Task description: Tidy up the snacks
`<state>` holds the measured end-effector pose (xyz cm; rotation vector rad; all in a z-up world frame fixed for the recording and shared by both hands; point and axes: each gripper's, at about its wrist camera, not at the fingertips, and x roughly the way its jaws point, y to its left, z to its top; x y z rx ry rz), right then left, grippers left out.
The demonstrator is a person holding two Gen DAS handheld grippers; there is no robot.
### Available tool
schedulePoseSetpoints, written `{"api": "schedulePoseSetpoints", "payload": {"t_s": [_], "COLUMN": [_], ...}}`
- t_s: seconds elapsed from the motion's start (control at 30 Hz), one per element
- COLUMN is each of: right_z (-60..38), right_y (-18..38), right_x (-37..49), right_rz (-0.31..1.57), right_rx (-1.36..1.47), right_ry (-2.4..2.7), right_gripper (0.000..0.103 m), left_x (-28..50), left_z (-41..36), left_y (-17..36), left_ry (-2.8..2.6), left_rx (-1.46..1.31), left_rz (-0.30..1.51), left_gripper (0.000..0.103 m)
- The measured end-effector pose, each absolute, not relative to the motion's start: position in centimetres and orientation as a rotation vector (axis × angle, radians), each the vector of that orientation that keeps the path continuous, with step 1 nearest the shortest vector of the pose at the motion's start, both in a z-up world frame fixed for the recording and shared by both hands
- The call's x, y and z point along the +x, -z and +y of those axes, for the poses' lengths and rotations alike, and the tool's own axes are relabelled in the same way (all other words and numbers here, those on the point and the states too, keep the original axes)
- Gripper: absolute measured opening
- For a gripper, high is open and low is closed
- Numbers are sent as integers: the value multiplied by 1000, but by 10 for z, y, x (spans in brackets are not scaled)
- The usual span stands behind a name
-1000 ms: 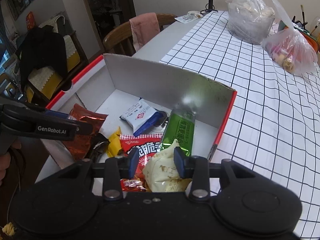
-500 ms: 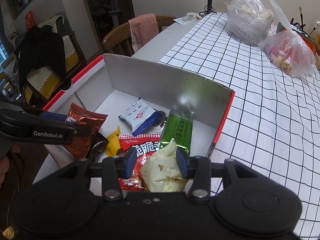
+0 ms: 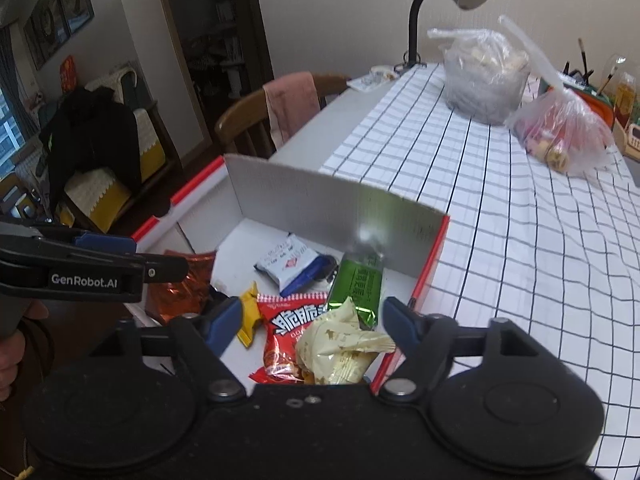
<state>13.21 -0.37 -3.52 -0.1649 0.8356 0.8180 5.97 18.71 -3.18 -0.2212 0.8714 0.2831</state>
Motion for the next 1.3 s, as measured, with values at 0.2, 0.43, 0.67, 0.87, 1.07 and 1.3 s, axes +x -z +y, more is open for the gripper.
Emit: {"api": "schedulePoseSetpoints", "payload": {"t_s": [0.2,0.43,0.67,0.87,1.07,1.3], "right_z": [-15,-29,-44,-58,-66,-74], "right_y": [19,2,-7,-7,-6,-6], "right_x": [121,108,98,94,87,79], "right_rz": [782,713,672,680,676,665], "right_rx": [-139,-109,-83,-36,-26,-29], "right_ry": [-839,-848,-837,-826,-822,-819], "right_gripper": [84,98,103,103,103,103], "left_x": [49,34,19,10,4,-4], "left_z": [173,157,146,137,129,118], "left_y": [16,1,-11,-12,-12,-15], "left_ry": [-264,-252,-217,-211,-207,-214], "left_rx": [-201,-168,-179,-189,-197,-167], "left_rz": [816,751,707,693,689,679], "left_gripper": [71,76,84,93,99,99]}}
